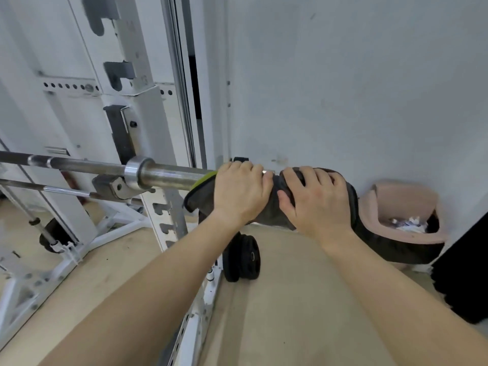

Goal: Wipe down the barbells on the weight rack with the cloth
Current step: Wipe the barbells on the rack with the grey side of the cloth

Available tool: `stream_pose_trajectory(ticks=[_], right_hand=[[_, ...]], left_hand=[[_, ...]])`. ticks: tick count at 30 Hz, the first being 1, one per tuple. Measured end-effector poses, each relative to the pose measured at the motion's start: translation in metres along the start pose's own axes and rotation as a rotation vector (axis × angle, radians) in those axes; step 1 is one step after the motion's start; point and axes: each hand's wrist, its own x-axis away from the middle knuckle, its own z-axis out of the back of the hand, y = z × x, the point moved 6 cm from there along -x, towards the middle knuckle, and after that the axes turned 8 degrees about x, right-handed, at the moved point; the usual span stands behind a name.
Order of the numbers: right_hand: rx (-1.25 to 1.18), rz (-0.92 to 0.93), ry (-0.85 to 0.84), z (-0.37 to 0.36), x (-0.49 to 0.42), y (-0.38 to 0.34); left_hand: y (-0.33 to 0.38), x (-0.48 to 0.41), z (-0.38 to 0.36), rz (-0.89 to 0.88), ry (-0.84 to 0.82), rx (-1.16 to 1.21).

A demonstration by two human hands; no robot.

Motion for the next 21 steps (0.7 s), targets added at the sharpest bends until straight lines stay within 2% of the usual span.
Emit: stream_pose_trajectory(ticks=[4, 8, 11, 17, 21], right_hand=[[-0.030, -0.043, 0.100, -0.002, 0.011, 0.027], [-0.057, -0.069, 0.116, 0.000, 0.008, 0.016], [-0.054, -0.053, 0.065, 0.000, -0.008, -0.009], [-0.136, 0.014, -0.074, 0.001, -0.046, -0.082], [-0.142, 0.025, -0.088, 0.005, -0.073, -0.135]], left_hand=[[0.041, -0.003, -0.008, -0.035, 0.037, 0.028], [0.031, 0.002, -0.009, -0.153, 0.129, 0.058], [-0.013, 0.006, -0.003, -0.150, 0.180, -0.013], [-0.104, 0.007, 0.013, -0.138, 0.105, -0.108], [-0.156, 0.008, 0.022, -0.075, 0.044, -0.195]])
